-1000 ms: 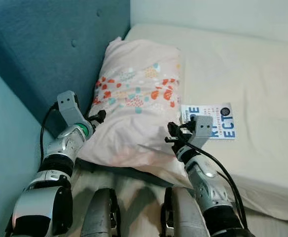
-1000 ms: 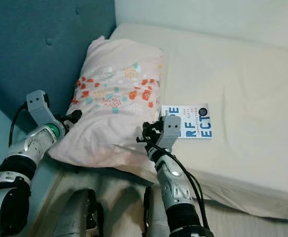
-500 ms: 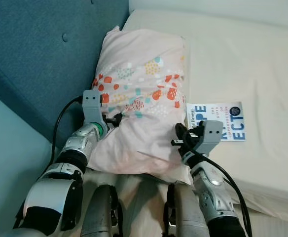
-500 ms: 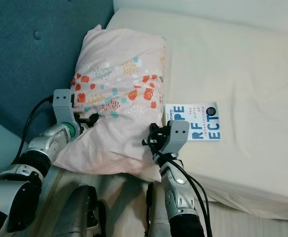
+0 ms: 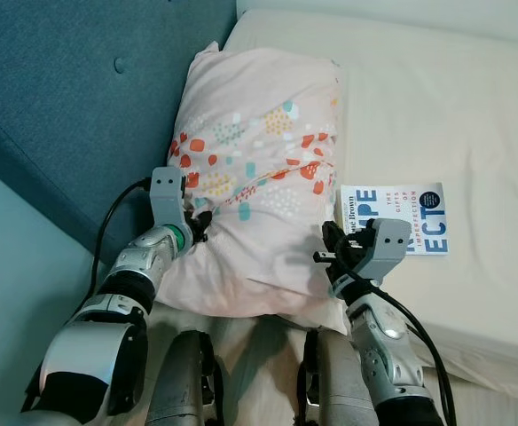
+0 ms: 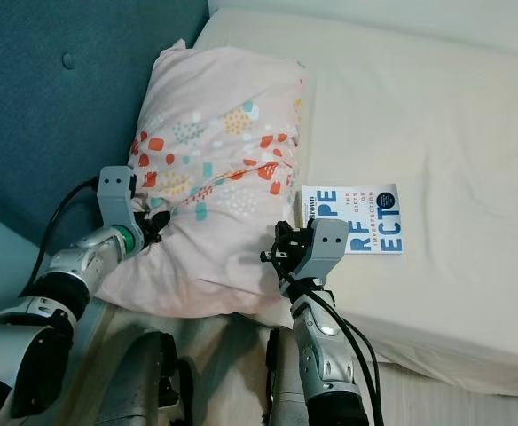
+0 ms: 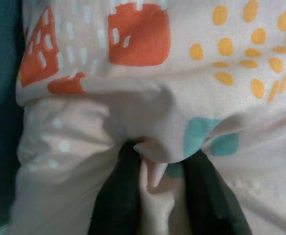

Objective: Clean up the room

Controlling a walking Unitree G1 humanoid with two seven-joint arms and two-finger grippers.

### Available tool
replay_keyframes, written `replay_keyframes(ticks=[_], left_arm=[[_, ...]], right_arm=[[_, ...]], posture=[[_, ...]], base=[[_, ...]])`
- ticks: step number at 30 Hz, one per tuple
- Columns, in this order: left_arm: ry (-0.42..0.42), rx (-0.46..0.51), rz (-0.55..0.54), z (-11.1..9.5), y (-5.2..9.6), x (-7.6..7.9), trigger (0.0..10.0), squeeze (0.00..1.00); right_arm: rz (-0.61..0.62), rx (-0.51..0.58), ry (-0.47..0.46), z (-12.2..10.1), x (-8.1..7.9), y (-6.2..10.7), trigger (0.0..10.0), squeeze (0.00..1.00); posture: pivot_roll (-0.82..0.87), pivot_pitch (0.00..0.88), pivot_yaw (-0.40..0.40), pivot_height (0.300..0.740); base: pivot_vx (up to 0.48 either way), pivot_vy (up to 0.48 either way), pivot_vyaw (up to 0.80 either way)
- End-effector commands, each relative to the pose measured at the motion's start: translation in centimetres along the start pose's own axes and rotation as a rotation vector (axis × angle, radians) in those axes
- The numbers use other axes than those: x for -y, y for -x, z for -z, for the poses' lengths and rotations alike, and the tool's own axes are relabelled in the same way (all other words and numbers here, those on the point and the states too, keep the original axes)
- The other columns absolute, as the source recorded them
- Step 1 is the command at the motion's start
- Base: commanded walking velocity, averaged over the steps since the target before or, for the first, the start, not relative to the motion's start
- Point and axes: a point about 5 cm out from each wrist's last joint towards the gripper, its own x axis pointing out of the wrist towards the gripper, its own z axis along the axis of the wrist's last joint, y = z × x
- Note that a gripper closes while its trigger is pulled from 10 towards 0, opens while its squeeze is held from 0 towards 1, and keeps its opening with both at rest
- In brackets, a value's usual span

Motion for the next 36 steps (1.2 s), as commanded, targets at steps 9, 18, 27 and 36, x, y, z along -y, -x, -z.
replay_keyframes(ticks=[9, 18, 27, 36], left_arm=[[-0.172, 0.017, 0.063, -0.1, 0.2, 1.2, 0.0, 0.00], [-0.412, 0.443, 0.013, -7.9, 3.0, 3.8, 0.0, 0.00], [-0.557, 0.900, -0.193, -17.2, 7.8, 4.8, 0.0, 0.00], [-0.685, 0.916, -0.385, -16.1, 8.3, 3.3, 0.0, 0.00]], right_arm=[[0.034, -0.016, -0.004, 0.3, 0.5, 0.4, 10.0, 0.00], [0.070, 0.015, 0.030, -0.6, 1.3, -0.1, 10.0, 0.00], [0.092, 0.033, 0.062, -1.4, 2.1, -1.3, 10.0, 0.00], [0.062, 0.000, 0.074, -1.0, 1.4, -2.4, 10.0, 0.00]], posture=[[-0.05, 0.279, 0.102, 0.626], [-0.04, 0.269, 0.099, 0.626], [-0.03, 0.254, 0.096, 0.626], [-0.04, 0.245, 0.098, 0.626]], base=[[0.000, 0.000, 0.00], [0.000, 0.000, 0.00], [0.000, 0.000, 0.00], [0.000, 0.000, 0.00]])
